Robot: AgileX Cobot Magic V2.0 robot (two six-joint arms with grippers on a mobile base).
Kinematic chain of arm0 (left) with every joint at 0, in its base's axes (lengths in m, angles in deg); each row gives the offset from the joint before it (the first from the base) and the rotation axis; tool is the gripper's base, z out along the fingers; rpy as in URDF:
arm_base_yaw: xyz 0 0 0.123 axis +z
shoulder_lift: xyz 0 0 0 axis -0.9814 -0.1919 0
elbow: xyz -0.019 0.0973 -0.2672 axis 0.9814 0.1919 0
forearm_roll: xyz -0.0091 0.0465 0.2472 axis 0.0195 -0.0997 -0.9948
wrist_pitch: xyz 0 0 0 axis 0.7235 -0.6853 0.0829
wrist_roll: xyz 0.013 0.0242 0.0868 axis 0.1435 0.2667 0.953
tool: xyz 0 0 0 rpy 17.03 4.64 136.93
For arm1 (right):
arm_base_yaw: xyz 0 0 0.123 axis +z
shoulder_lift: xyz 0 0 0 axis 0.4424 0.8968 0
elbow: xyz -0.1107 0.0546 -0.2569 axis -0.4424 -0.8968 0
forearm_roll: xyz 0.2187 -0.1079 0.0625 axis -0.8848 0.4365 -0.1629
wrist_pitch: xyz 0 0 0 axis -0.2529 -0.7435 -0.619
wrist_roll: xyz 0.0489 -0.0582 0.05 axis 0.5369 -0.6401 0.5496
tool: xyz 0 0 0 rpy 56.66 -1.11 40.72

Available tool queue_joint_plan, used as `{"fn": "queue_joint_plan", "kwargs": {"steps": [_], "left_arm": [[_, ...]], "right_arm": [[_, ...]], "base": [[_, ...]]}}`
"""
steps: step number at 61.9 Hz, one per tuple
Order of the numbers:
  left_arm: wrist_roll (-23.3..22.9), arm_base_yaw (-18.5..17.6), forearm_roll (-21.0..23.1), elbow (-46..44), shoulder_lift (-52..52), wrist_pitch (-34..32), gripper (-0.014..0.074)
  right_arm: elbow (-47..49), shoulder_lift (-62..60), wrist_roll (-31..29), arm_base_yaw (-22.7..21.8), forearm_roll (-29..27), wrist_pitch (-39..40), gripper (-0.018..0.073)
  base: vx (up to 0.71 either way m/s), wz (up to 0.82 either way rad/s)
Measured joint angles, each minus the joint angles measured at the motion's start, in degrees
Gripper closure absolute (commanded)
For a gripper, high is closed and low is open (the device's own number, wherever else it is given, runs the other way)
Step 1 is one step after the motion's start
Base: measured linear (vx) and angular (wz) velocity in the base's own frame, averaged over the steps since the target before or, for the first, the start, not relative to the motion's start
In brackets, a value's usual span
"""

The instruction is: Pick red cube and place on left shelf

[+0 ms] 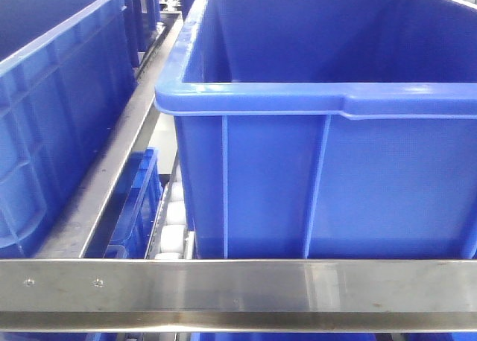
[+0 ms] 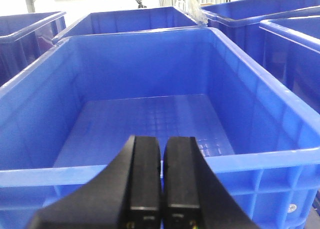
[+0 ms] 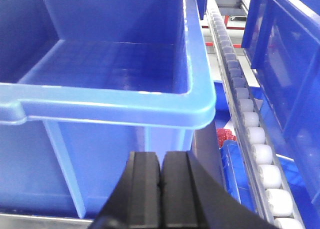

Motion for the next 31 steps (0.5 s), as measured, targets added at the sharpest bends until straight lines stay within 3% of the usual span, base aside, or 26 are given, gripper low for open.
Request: {"fn": "queue_joint_plan", "kwargs": {"steps": [31], "left_arm": [[0.00,0.00,0.00,0.00,0.00,0.00,0.0491]], "right_arm": [[0.00,0.00,-0.10,0.00,-0.21,0.00,0.0502]], "base": [[0.00,0.00]]}}
